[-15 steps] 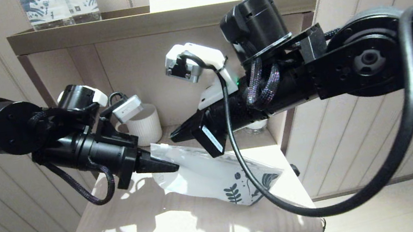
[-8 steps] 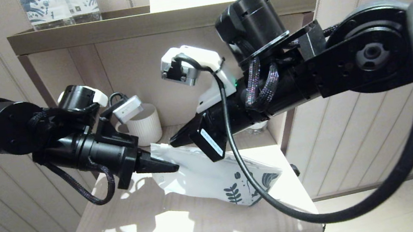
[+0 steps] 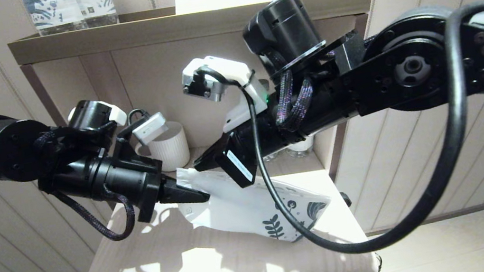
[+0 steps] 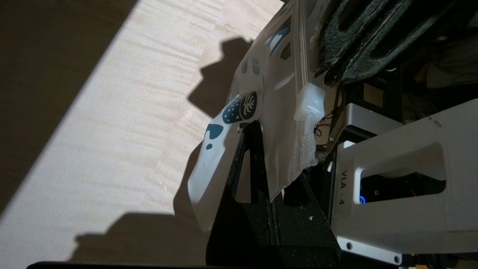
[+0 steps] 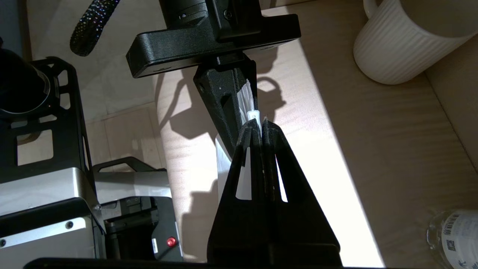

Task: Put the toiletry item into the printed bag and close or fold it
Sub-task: Close the strorage bag and place it on the desk

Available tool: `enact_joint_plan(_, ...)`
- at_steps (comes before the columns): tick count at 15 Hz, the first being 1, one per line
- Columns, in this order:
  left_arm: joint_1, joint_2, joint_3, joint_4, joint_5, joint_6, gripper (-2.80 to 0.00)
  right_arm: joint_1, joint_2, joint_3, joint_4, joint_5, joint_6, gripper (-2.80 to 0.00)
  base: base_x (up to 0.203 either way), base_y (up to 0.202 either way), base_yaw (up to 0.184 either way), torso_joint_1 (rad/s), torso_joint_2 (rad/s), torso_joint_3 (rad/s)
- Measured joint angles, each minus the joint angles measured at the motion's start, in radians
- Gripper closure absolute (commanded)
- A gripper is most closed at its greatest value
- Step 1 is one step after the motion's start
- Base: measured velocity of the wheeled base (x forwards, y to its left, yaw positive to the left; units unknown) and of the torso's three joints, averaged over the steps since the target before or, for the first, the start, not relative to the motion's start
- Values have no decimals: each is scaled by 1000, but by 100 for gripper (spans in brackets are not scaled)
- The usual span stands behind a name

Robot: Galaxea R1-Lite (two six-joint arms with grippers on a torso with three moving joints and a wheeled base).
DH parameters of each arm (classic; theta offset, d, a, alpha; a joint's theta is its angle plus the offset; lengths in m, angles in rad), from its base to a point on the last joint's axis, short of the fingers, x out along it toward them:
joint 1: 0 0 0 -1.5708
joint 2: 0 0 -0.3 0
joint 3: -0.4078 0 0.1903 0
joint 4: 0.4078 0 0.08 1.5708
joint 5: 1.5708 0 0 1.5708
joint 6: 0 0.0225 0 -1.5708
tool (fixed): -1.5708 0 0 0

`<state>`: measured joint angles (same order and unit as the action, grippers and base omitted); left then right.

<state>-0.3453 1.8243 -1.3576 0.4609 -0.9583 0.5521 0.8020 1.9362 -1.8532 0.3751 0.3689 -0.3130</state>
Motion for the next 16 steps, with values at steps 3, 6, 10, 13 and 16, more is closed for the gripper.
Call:
enact_joint_plan(3, 0, 0, -1, 0, -1, 0, 0, 8, 2, -6, 5, -2, 2, 0, 0, 0, 0, 0, 0, 0)
enact_joint_plan(6, 0, -1, -1, 0, -1, 0, 0, 7, -1, -2, 0, -31, 0, 0, 0, 0, 0, 0, 0, 0)
enact_joint_plan(10, 0, -5, 5, -1, 0, 0, 0, 12, -1, -16, 5, -32, -1, 0, 0, 0, 0, 0, 0, 0)
enact_joint_plan(13, 0, -8, 7, -1, -1, 0, 0, 16, -2, -21, 1, -33, -2, 0, 0, 0, 0, 0, 0, 0)
enact_joint_plan(16, 0, -10, 8, 0, -3, 0, 0, 15, -2, -21, -2, -39, 0, 0, 0, 0, 0, 0, 0, 0)
